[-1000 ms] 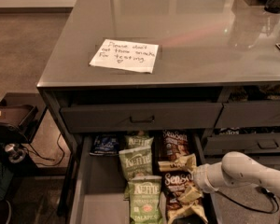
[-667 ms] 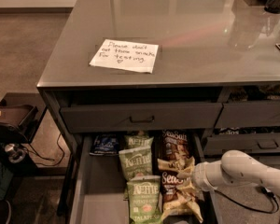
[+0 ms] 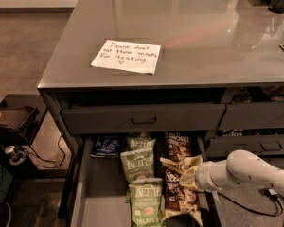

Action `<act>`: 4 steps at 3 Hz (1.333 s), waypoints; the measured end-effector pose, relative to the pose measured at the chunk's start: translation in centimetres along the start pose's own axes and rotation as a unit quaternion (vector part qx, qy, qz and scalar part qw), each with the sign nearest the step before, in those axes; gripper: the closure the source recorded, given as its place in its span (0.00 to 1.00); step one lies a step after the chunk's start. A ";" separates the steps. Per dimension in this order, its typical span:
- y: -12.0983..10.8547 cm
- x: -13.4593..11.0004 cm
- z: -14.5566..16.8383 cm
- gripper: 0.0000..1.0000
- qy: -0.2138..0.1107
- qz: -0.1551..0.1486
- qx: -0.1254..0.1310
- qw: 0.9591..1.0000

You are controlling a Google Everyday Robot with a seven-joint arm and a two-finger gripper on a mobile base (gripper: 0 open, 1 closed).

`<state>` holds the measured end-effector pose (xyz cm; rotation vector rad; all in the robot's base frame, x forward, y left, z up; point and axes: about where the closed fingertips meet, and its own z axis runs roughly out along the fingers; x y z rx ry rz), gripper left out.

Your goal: Pick brown chip bag from middle drawer and place on counter

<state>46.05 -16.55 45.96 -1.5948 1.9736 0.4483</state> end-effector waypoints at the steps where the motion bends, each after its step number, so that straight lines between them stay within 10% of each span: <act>1: -0.4 -1.6 -1.9 1.00 0.001 -0.006 0.010 1.000; 4: -5.8 -12.6 -11.3 1.00 0.026 0.015 0.025 0.999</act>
Offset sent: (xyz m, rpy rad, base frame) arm 0.0257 -0.0053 0.1107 -0.0431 0.0149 -0.0694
